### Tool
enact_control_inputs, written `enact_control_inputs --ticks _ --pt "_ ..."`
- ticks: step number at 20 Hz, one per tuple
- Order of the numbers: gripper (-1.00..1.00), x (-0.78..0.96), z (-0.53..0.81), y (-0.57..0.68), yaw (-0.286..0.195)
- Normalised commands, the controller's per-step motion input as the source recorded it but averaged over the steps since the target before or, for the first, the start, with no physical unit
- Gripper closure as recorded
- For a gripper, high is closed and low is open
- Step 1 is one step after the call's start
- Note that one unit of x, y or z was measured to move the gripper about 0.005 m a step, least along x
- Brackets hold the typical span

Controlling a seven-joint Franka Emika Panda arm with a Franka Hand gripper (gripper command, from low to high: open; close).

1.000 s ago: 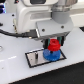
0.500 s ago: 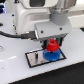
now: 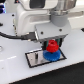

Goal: Insert the blue gear onto the right peg, followed by the red gear

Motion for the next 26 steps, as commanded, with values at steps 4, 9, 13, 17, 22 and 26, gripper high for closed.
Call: enact_control_inputs --ticks 4,9,13,17,22,26 --pt "1.00 0.41 0.21 0.01 0.000" --pt "1.00 0.36 -0.09 -0.03 0.000" --pt "1.00 0.16 -0.17 0.00 0.000" --pt "1.00 0.09 -0.11 0.00 0.000" --pt "1.00 0.16 0.32 0.00 0.000" --pt "1.00 0.14 0.12 0.01 0.000"
